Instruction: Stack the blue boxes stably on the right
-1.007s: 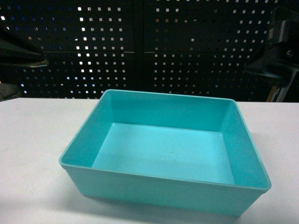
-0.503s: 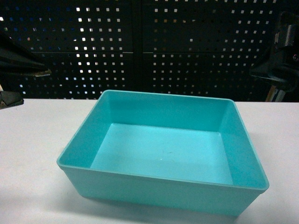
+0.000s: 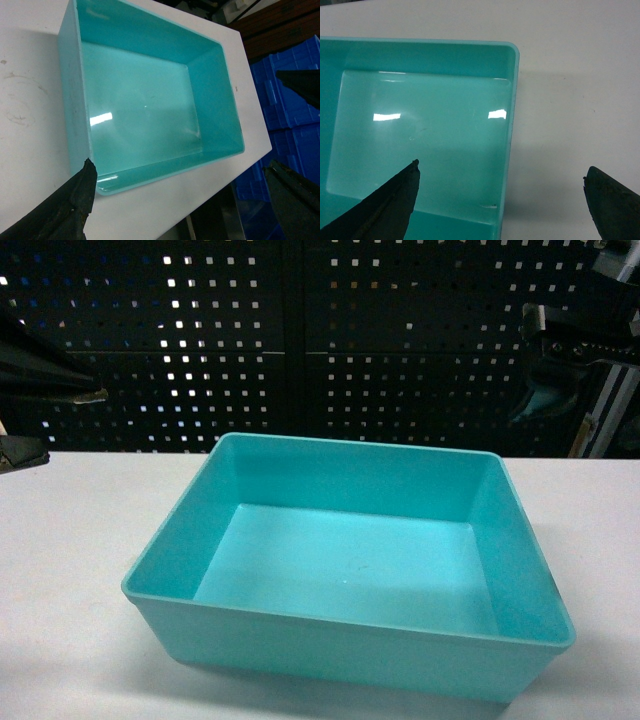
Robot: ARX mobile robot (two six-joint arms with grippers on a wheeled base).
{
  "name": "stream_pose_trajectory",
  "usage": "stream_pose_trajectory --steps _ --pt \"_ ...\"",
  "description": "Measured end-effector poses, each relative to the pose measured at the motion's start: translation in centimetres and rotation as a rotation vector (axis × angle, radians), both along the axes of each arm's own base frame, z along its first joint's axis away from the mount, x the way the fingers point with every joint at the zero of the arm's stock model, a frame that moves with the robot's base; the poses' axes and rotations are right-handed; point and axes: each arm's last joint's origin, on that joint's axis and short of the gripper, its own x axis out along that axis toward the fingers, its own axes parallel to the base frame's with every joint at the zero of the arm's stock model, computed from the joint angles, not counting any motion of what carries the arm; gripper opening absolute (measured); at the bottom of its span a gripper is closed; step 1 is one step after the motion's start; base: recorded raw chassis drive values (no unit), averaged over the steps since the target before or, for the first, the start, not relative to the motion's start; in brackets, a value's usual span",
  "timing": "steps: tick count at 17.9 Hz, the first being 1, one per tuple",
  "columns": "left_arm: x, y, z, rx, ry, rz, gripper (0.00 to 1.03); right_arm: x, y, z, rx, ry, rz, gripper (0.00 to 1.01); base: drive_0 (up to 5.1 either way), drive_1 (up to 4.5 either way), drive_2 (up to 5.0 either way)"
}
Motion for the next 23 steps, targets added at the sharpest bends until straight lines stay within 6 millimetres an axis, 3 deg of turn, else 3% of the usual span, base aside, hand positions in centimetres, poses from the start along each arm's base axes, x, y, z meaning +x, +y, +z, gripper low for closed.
stream_pose_trajectory --steps 5,8,10,14,18,23 --pt "0.0 0.0 0.0 0.000 0.000 0.000 0.98 0.4 2.1 -1.6 -0.069 0.014 0.029 0.98 0.0 0.00 0.0" --pt "0.0 0.0 0.0 0.001 0.000 0.001 0.98 0.6 3.4 -5.5 -0.128 0.050 0.056 0.98 0.0 0.00 0.0" --pt "0.0 0.0 0.0 0.000 0.000 0.000 0.98 0.7 3.2 -7.1 -0.149 0.080 0.054 0.98 0.0 0.00 0.0" --pt "0.0 0.0 0.0 0.000 0.000 0.000 0.98 0.9 2.4 -7.8 -0.155 0.079 0.046 0.98 0.0 0.00 0.0" --pt "0.0 0.0 0.0 0.000 0.000 0.000 0.98 1.1 2.6 -11.3 -0.088 0.187 0.073 0.98 0.0 0.00 0.0" --pt "0.0 0.0 0.0 0.000 0.000 0.000 0.98 1.3 2.0 -11.5 -0.102 0.171 0.054 0.98 0.0 0.00 0.0"
